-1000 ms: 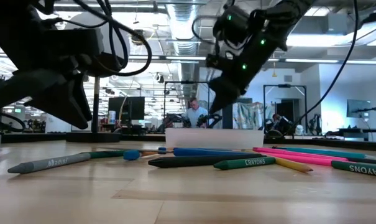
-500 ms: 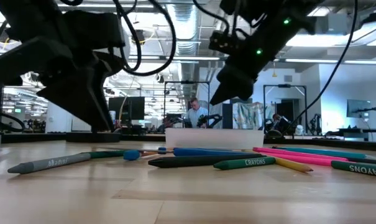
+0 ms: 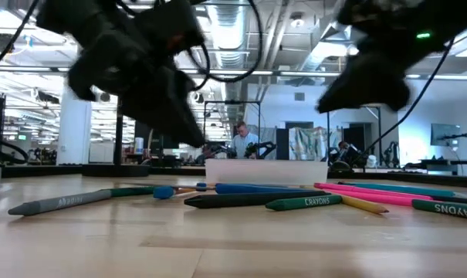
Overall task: Pick & place school supplies into a supply box
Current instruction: Put the blue scissors into the orange supply box
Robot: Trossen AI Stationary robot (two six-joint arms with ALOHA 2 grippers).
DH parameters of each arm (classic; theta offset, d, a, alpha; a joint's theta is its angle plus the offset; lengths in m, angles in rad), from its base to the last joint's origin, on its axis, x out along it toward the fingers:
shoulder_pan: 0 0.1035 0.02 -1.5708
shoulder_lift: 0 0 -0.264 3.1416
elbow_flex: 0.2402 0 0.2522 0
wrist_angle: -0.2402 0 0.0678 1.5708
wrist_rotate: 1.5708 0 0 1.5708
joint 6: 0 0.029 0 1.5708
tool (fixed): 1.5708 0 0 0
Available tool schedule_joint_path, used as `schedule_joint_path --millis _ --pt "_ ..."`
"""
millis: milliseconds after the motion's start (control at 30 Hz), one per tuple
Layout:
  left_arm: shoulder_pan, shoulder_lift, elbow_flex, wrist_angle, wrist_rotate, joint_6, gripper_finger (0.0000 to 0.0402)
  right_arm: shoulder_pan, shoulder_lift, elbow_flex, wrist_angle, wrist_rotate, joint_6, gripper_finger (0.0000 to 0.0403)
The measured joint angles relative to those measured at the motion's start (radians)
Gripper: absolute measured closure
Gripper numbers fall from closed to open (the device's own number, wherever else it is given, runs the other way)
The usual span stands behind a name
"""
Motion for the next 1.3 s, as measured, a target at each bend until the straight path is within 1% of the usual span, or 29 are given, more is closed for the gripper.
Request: schedule_joint_path --millis 200,267,333,433,567,633,733,800,900,967,1000,1100,1300 --pt "0.084 0.037 0.005 0.154 0.148 0.095 0.0278 0.114 -0.019 -0.055 -0.004 0.002 0.079 0.0292" --pt "0.106 0.074 0.029 0.205 0.187 0.110 0.0278 0.142 -0.020 -0.068 -0.022 0.008 0.133 0.0292" --pt "0.115 0.097 0.045 0.191 0.198 0.126 0.0278 0.170 -0.011 -0.074 -0.047 0.039 0.182 0.0292" --pt "0.125 0.159 0.110 0.197 0.206 0.149 0.0278 0.211 -0.001 -0.084 -0.102 0.102 0.275 0.0292" --pt "0.132 0.228 0.202 0.133 0.206 0.158 0.0278 0.271 0.003 -0.135 -0.103 0.175 0.404 0.0292" --pt "0.138 0.245 0.244 0.057 0.202 0.155 0.0278 0.306 0.003 -0.156 -0.108 0.203 0.468 0.0292" --pt "0.145 0.262 0.296 -0.026 0.200 0.142 0.0278 0.347 0.003 -0.184 -0.123 0.215 0.543 0.0292" --pt "0.150 0.280 0.330 -0.040 0.200 0.133 0.0278 0.365 0.003 -0.190 -0.121 0.229 0.578 0.0292" --pt "0.153 0.299 0.367 -0.104 0.199 0.129 0.0278 0.385 0.003 -0.192 -0.126 0.250 0.592 0.0292" --pt "0.153 0.331 0.396 -0.102 0.207 0.133 0.0278 0.391 0.004 -0.191 -0.125 0.251 0.592 0.0292" --pt "0.153 0.334 0.401 -0.146 0.206 0.135 0.0278 0.393 0.004 -0.189 -0.125 0.251 0.592 0.0292" --pt "0.153 0.375 0.432 -0.160 0.205 0.138 0.0278 0.394 0.004 -0.185 -0.124 0.253 0.592 0.0292" --pt "0.154 0.382 0.454 -0.218 0.190 0.137 0.0278 0.398 0.004 -0.181 -0.125 0.261 0.592 0.0292"
